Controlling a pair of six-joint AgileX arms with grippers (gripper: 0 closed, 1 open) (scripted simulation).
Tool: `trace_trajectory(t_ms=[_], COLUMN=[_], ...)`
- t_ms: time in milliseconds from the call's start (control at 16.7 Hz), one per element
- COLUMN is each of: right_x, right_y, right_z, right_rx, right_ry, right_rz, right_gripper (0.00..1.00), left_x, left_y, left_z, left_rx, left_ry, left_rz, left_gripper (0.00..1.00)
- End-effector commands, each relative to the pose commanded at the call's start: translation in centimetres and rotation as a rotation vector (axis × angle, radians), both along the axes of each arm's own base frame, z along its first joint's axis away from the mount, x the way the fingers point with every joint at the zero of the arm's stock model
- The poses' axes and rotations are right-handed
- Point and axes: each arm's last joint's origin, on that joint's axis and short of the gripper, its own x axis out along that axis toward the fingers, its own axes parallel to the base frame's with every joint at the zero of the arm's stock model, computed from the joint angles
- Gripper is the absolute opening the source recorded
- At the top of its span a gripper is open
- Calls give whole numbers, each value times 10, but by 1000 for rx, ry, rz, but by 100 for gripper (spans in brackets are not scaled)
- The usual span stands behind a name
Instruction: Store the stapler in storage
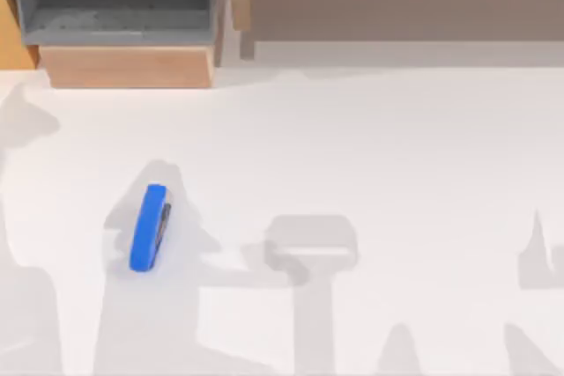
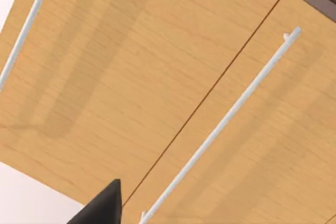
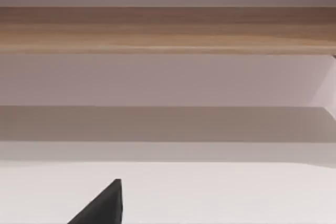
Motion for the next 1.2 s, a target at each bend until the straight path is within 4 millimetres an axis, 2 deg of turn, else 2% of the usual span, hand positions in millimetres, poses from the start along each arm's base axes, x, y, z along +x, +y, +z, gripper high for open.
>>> trace_trajectory(t_ms=[180,360,540,660,840,1200], right_x=[0,0,0,0,0,0], right_y=[0,0,0,0,0,0], right_z=[0,0,0,0,0,0], right_rx=[0,0,0,0,0,0], right_ry=[0,0,0,0,0,0], right_rz=[0,0,0,0,0,0], right_gripper=[100,100,100,100,100,100], left_x=[51,91,117,127,133,135], left_y=[35,61,73,75,75,76], left_z=[-29,-75,-121,-142,-155,-155], left_rx=[206,368,483,532,562,561], left_ry=[13,35,53,58,58,59], left_rz=[7,-5,-29,-43,-53,-52], left_gripper=[100,100,100,100,100,100])
